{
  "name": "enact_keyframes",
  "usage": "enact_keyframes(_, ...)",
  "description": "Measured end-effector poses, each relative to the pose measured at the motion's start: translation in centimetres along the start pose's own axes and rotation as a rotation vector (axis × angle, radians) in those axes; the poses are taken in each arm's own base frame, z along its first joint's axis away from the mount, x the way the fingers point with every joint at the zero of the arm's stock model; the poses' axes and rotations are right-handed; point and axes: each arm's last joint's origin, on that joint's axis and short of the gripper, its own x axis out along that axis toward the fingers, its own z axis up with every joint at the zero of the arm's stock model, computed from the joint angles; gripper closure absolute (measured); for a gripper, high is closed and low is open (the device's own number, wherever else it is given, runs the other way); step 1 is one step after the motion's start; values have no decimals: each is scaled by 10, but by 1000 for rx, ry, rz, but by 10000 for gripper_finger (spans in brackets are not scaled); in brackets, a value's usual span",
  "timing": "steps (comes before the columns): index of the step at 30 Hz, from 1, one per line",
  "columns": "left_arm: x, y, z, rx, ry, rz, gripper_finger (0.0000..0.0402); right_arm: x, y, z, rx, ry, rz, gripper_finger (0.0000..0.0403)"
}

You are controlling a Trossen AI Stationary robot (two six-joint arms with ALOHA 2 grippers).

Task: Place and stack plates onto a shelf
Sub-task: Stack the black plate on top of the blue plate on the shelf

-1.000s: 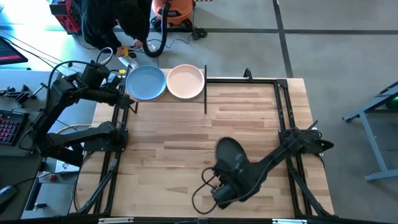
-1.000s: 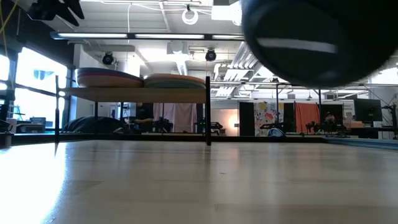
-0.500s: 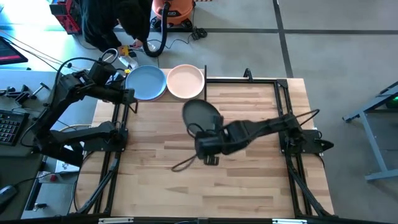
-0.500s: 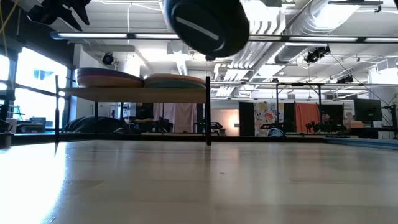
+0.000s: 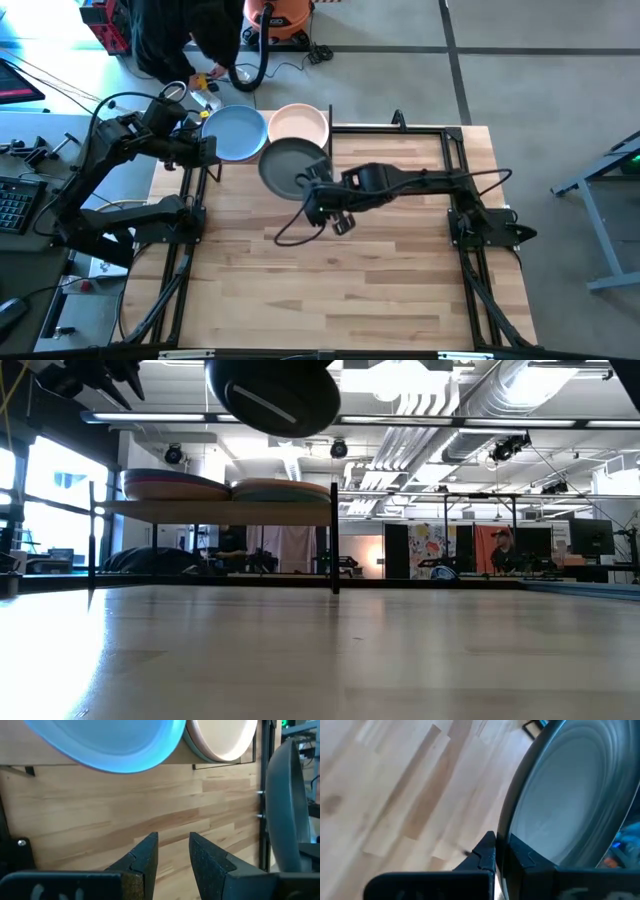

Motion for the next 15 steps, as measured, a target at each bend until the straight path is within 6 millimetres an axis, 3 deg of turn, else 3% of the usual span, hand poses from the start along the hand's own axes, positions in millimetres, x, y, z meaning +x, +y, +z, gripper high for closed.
enact_keyframes(7, 1, -1, 0, -67, 8, 1, 305, 6, -15, -3, -187, -37, -23, 403)
enact_keyframes(15, 5, -16, -2, -76, 24, -87, 305, 7, -16, -2, -302, -97, 20, 403)
